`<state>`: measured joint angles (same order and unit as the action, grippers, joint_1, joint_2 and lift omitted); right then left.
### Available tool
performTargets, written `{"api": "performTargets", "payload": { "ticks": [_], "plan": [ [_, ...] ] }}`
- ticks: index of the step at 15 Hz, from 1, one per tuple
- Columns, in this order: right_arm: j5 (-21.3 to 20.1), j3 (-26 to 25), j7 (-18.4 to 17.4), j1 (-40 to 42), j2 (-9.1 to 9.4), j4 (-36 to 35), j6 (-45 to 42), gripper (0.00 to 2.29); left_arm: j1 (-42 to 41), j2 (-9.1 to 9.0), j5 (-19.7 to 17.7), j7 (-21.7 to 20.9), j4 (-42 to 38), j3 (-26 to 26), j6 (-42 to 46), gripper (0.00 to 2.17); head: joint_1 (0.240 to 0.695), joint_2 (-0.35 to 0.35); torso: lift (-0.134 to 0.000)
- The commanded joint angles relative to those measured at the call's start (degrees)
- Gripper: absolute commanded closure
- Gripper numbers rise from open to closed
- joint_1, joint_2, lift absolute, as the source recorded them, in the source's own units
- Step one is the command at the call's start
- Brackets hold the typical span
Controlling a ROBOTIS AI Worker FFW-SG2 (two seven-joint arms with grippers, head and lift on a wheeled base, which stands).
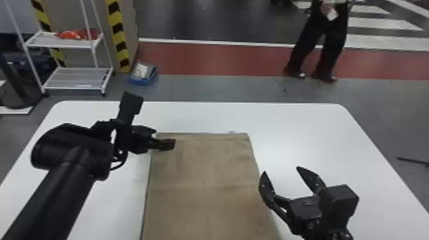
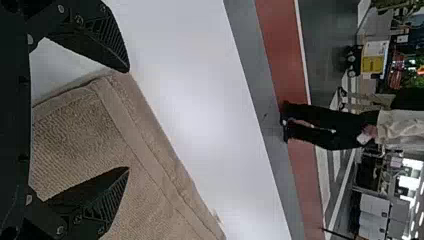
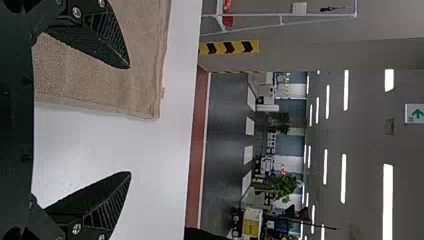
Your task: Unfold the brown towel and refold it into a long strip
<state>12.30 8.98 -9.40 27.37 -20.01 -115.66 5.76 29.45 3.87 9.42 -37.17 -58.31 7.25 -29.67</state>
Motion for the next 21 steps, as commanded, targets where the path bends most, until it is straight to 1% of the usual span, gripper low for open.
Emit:
{"api": "performTargets", "payload": {
  "ticks": [1, 3, 6, 8, 11, 15, 19, 21],
  "plan": [
    [0.00, 0.25, -0.09, -0.39, -0.12, 0.17, 0.18, 0.13, 0.17, 0.00, 0.69, -0.27, 1.18, -0.14, 0.18, 0.21, 0.695, -0.093, -0.103],
    [0.00, 0.43, 0.00, -0.57, -0.12, 0.52, 0.18, 0.13, 0.17, 0.00, 1.39, -0.27, 1.71, -0.14, 0.18, 0.21, 0.695, -0.086, -0.103],
    [0.00, 0.52, 0.00, -0.74, -0.20, 0.52, 0.18, 0.13, 0.08, -0.26, 1.48, -0.18, 1.88, -0.05, 0.18, 0.29, 0.695, -0.083, -0.103],
    [0.00, 0.60, 0.00, -0.74, -0.20, 0.61, 0.18, 0.13, -0.09, -0.35, 1.74, -0.18, 1.80, -0.05, 0.18, 0.40, 0.695, -0.084, -0.103],
    [0.09, 0.60, 0.00, -1.01, -0.20, 0.87, 0.36, 0.13, -1.68, -0.35, 1.74, 0.26, 0.65, -0.31, 0.18, 0.42, 0.695, -0.085, -0.103],
    [0.27, 0.96, -0.09, -1.71, -0.20, 1.66, 0.36, 0.13, -5.19, -0.26, 1.83, 0.43, -4.80, -0.49, 0.00, 0.42, 0.695, -0.085, -0.103],
    [0.27, 1.31, -0.09, -2.15, -0.20, 2.01, 0.53, 0.13, -8.36, -0.26, 1.74, 0.34, -11.48, -1.01, -2.11, 0.42, 0.695, -0.087, -0.103],
    [0.27, 1.57, 0.00, -2.32, -0.20, 2.19, 0.71, 0.13, -9.32, -0.26, 1.65, 0.08, -13.41, -1.19, -2.99, 0.42, 0.695, -0.087, -0.103]
  ]
}}
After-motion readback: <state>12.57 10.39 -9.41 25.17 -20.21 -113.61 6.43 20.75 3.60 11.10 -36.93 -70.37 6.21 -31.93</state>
